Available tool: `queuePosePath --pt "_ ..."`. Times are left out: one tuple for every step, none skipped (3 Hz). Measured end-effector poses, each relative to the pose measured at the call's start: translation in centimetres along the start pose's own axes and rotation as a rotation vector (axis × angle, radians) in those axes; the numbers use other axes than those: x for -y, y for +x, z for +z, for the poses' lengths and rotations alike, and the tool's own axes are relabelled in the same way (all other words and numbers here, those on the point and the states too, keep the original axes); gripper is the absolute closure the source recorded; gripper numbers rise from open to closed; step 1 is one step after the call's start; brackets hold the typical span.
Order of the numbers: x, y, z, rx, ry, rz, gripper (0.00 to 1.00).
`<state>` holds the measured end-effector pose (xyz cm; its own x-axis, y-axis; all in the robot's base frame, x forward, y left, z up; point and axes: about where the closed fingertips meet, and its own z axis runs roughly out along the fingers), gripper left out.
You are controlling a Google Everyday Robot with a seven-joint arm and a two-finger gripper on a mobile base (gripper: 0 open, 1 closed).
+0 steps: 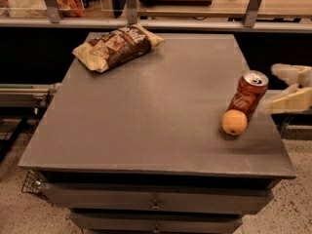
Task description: Move coke can near orange
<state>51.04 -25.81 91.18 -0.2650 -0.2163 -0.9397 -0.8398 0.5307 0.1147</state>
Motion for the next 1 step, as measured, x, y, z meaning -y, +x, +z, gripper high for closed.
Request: queuePosePath --pt "-0.03 -0.78 -0.90 0.009 0.005 -0.013 0.00"
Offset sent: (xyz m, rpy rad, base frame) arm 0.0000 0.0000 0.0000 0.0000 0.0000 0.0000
